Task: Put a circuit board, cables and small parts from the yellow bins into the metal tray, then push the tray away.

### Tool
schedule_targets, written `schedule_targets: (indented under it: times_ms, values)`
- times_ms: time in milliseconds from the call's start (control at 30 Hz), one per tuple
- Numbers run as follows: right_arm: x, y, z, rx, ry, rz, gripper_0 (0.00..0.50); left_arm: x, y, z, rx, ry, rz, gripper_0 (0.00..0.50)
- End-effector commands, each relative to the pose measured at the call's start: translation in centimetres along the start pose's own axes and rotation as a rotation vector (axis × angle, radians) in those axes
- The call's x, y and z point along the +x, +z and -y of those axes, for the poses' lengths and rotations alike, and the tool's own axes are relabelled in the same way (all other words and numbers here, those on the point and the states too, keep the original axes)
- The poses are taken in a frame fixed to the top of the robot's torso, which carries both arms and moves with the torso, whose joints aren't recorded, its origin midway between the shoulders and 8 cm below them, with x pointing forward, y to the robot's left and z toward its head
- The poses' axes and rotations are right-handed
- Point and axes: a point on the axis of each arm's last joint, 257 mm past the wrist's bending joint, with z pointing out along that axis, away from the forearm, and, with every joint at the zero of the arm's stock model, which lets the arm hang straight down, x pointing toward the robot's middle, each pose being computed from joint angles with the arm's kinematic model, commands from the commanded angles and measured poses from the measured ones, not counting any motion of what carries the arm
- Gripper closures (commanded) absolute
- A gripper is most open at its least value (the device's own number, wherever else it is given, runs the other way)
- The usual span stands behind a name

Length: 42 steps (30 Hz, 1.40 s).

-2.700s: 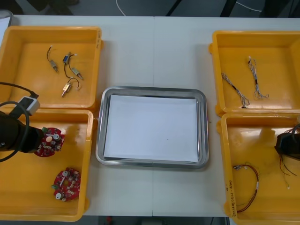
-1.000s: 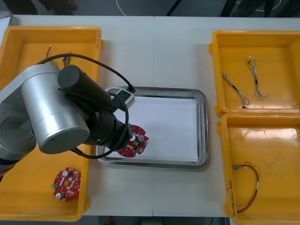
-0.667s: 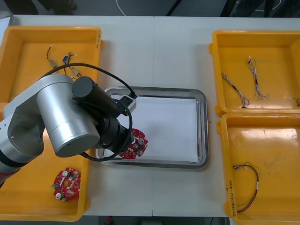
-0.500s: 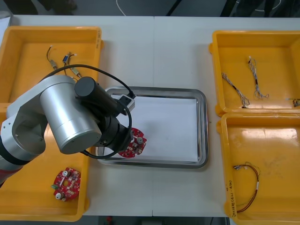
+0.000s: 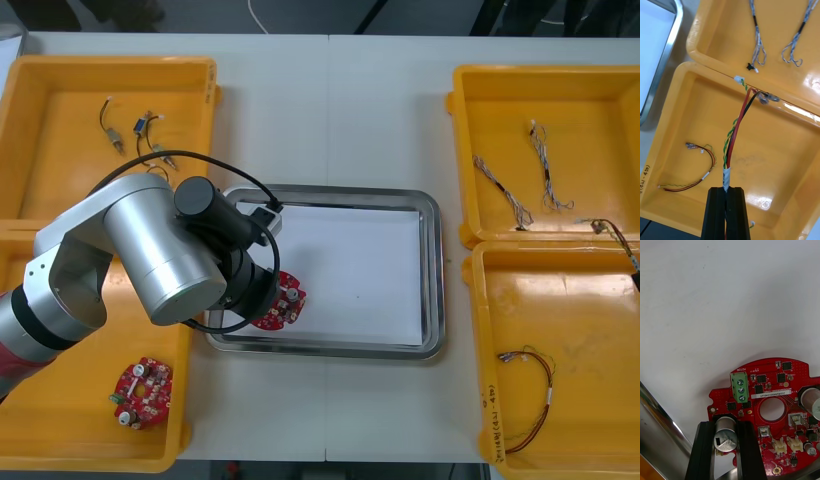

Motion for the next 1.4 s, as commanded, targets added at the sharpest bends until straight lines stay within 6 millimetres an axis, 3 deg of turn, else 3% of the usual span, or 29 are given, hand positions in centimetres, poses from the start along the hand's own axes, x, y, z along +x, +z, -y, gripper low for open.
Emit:
schedule_targets:
  times_ms: [33, 200, 233, 267, 300, 333, 367, 700, 1033, 1400]
  values:
    - [-1.1, -0.3, -1.2, 0.008, -0.1, 0.0, 0.5, -2.1, -0.6, 0.5, -0.006, 0.123, 0.045, 0.497]
    - [-1.6, -0.1, -2.1, -0.003, -0.143, -0.003, 0.5, -2.0, -0.3, 0.0, -0.012, 0.122, 0.04, 0.492]
    - [-1.7, -0.1, -2.1, -0.001, -0.149, -0.002, 0.5, -1.9, -0.3, 0.0, -0.011, 0.122, 0.038, 0.468]
    - [-1.8, -0.2, -2.2, -0.003, -0.153, 0.0, 0.5, -1.9, -0.3, 0.0, -0.01, 0.12, 0.039, 0.41]
    - [-1.9, -0.2, -2.2, -0.003, -0.153, 0.001, 0.5, -1.9, -0.3, 0.0, -0.011, 0.119, 0.038, 0.279]
    - [-1.9, -0.2, -2.3, -0.004, -0.156, 0.002, 0.5, -1.9, -0.3, 0.0, -0.01, 0.117, 0.039, 0.184]
    - [-2.0, -0.2, -2.2, -0.002, -0.156, 0.004, 0.5, -2.0, -0.4, 0.0, -0.01, 0.117, 0.042, 0.0]
    - [-1.9, -0.3, -2.1, 0.002, -0.16, 0.001, 0.5, -2.7, -2.1, 0.2, 0.015, 0.087, 0.05, 0.0]
    - [-2.3, -0.2, -2.8, -0.011, -0.181, 0.004, 0.5, -4.1, -6.9, -0.5, 0.0, 0.088, 0.053, 0.0]
    - [-4.5, 0.7, -5.5, -0.035, -0.291, 0.006, 0.5, -6.7, -12.2, -3.5, -0.078, 0.058, 0.051, 0.0]
